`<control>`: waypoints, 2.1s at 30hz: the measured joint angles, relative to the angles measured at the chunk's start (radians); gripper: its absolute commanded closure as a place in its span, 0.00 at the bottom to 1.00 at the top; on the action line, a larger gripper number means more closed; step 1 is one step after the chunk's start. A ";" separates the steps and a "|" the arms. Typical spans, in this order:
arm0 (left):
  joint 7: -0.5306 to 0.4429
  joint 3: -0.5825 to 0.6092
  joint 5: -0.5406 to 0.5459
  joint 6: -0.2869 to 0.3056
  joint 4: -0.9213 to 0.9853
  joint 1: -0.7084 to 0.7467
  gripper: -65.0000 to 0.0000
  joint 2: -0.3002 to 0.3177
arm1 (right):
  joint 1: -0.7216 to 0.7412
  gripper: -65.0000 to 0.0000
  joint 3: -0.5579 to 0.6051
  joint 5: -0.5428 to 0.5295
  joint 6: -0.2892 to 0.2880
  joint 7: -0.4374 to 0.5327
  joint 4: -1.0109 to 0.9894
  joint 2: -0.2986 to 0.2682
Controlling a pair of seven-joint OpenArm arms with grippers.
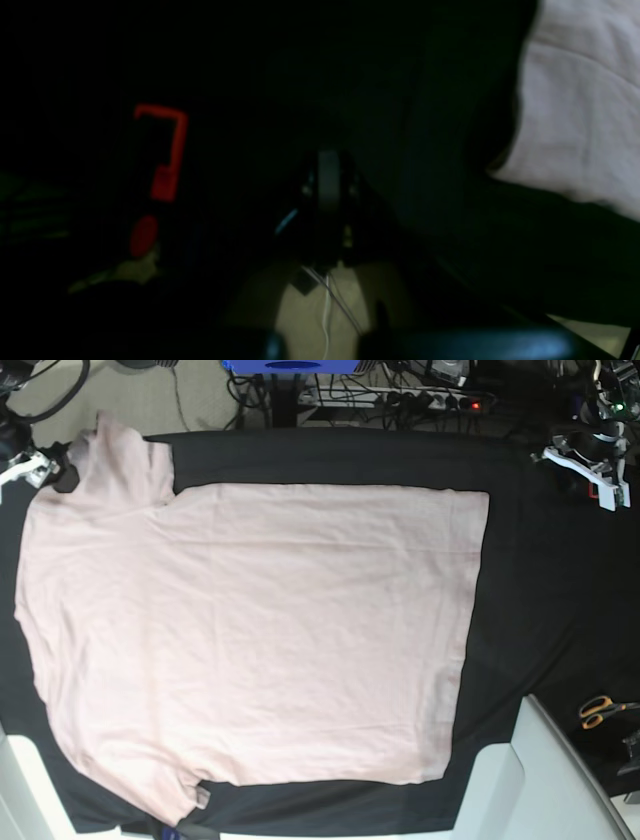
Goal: Fold the T-shirt properly
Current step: 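Move both grippers to the shirt's shoulder corners and grasp them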
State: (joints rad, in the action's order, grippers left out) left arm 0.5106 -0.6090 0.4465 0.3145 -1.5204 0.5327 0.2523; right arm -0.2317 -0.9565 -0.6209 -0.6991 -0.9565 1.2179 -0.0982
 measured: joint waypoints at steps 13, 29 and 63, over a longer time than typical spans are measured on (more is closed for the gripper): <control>-0.003 0.086 0.003 0.001 -0.023 -0.019 1.00 -0.022 | -0.005 0.75 0.032 0.008 0.002 -0.029 -0.009 -0.003; 0.003 0.087 0.001 0.000 -0.020 -0.038 0.64 -0.089 | -0.005 0.99 0.084 0.015 0.002 -0.035 -0.014 0.002; 0.000 -0.064 -0.006 0.245 0.137 -0.169 0.27 -0.135 | -0.005 0.99 0.085 0.017 0.002 -0.034 -0.014 0.002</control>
State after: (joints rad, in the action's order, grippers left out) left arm 0.5102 -0.6731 0.4404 0.5591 -1.3830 0.3641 0.1173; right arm -0.2363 -0.8719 -0.6037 -0.6975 -0.9905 1.2041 -0.0963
